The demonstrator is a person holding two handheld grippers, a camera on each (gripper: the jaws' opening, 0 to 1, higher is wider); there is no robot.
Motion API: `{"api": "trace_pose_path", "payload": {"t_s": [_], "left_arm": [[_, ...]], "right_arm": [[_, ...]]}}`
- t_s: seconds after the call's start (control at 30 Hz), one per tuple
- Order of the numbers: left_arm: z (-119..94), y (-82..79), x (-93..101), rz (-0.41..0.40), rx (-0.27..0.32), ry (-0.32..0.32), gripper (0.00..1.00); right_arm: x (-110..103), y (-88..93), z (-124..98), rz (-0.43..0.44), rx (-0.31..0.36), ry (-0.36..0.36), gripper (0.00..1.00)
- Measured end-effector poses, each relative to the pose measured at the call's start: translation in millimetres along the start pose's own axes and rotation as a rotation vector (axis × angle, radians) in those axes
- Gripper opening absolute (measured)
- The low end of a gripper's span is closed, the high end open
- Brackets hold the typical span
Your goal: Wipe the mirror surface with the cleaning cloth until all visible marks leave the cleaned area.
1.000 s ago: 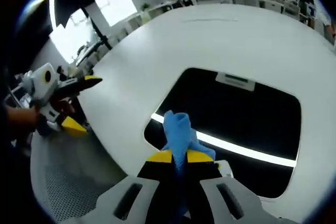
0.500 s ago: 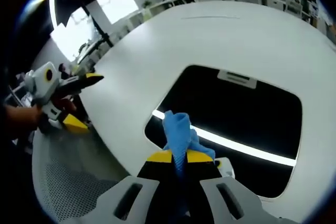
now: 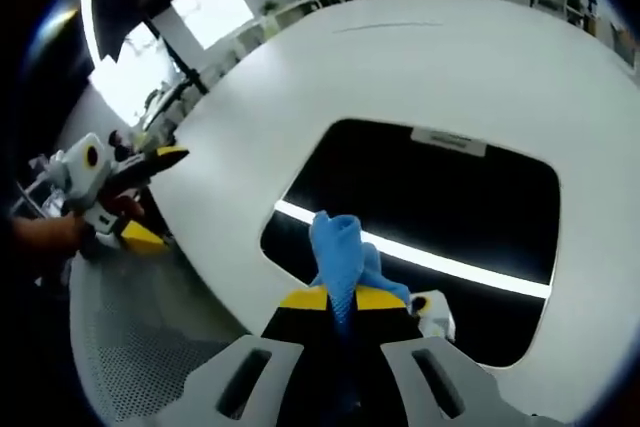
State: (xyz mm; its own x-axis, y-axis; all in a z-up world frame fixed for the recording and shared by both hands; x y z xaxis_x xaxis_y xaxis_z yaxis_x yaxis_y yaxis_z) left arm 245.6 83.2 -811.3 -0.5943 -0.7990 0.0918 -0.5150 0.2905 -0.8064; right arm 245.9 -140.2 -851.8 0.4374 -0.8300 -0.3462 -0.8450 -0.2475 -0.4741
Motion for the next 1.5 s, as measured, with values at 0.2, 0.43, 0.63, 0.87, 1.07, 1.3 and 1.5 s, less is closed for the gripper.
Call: {"api": "trace_pose_path", "payload": {"t_s": [0.2,0.43,0.63,0.87,1.07,1.3,1.5], "left_arm": [[-0.5,-0.1,0.0,0.001,0.000,0.000,0.96],[-0.8,-0.3,-0.8,-0.001,0.002,-0.005,0.96],[-0.7,-0.1,-0.6,0.000,0.002,-0.003,0.96],[-0.8,-0.4,-0.8,-0.001,0.003,-0.003,0.96],[-1.0,-0.5,-0.7,-0.003,0.004,-0.006,0.95],[-0.7,-0.5,-0.9,-0.006,0.005,-0.005,0.95],[-0.7,-0.9,-0.3,-0.007,0.006,-0.002,0.95]], "right_arm": [[1.9,0.8,-1.3,0.064,0.002,-0.027,0.02],[7.4,1.5,-3.6,0.112,0.003,-0.003,0.02],[8.1,0.6,-4.3,0.104,0.006,0.014,0.02],[12.7,-10.2,0.4,0.042,-0.008,0.032,0.02],[23.9,-30.2,6.4,0.020,-0.001,0.069,0.02],[35.5,-48.6,12.7,0.002,-0.003,0.095,0.02],[45.6,-68.5,20.1,-0.063,0.004,0.127,0.02]]}}
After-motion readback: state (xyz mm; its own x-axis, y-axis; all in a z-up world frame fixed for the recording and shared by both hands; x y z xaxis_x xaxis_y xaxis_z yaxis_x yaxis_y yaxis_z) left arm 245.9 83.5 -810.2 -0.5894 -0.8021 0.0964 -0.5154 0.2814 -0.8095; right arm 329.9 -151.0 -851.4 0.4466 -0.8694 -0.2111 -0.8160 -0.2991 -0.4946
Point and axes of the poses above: the point that each gripper's makers call its tool centre point, and the gripper's own axes: z roughly forward along the fingers, x roughly to its right, y roughly out of its underside, the point moved 2 cm from there along -z, roughly backward along the fingers, and after that the axes turned 1 degree about -x, right-handed, at the moved point
